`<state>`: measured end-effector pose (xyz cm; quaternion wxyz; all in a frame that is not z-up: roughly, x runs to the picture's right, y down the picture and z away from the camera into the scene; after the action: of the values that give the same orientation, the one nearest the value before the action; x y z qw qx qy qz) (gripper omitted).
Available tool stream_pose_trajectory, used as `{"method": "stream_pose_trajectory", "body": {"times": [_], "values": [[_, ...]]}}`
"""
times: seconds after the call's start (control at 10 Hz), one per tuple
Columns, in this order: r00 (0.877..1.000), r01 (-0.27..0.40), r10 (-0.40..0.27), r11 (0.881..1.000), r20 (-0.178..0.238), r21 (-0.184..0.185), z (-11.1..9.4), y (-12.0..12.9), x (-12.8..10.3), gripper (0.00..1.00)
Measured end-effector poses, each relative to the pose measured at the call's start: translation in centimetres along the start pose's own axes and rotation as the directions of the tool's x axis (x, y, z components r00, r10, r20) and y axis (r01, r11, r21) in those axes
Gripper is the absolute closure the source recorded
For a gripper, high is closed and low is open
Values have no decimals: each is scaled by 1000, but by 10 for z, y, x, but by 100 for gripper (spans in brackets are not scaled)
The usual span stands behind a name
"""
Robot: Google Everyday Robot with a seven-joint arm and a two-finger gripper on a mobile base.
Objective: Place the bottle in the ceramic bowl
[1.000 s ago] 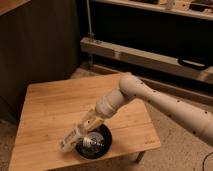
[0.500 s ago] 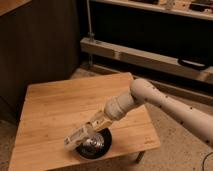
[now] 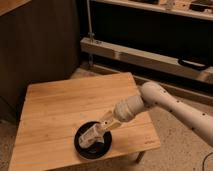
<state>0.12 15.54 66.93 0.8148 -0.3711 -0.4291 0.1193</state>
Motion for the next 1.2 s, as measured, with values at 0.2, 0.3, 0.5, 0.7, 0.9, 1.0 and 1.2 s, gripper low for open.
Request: {"method": "stream_pose_trajectory", "body": {"times": [0.2, 0.3, 0.5, 0.7, 0.9, 1.0, 1.2], "values": [[1000, -10, 10, 1000, 5, -9, 0, 1, 4, 97], [1000, -13, 13, 1000, 5, -8, -1, 1, 5, 97], [1000, -11, 11, 1000, 5, -9, 0, 1, 5, 97], [1000, -10, 10, 1000, 5, -9, 0, 1, 5, 97], [1000, -10, 10, 1000, 5, -9, 0, 1, 5, 97], [1000, -10, 10, 1000, 5, -9, 0, 1, 5, 97], [1000, -10, 10, 1000, 5, -8, 0, 1, 5, 97]]}}
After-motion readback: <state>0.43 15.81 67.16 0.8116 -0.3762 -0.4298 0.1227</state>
